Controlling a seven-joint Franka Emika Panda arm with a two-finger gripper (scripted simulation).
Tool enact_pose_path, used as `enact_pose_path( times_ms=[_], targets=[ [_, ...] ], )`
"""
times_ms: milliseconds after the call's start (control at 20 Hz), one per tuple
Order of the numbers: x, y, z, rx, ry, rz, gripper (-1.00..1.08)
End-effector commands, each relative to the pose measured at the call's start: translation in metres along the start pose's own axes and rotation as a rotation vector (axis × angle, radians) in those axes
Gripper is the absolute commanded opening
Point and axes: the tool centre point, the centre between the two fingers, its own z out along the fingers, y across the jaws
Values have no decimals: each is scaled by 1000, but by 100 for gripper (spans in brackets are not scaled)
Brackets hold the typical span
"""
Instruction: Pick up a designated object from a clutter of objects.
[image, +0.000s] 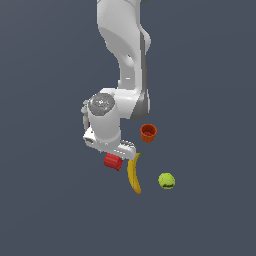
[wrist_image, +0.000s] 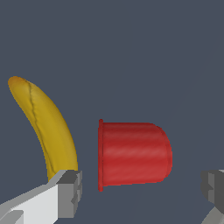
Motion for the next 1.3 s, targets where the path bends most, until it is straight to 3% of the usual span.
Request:
enact_pose_path(
  times_ms=[0,800,850,1250],
  targets=[
    [0,0,1,0,1,0,100],
    [1,0,51,0,2,2,100],
    [1,0,51,0,2,2,-100],
    [1,0,51,0,2,2,-100]
  ],
)
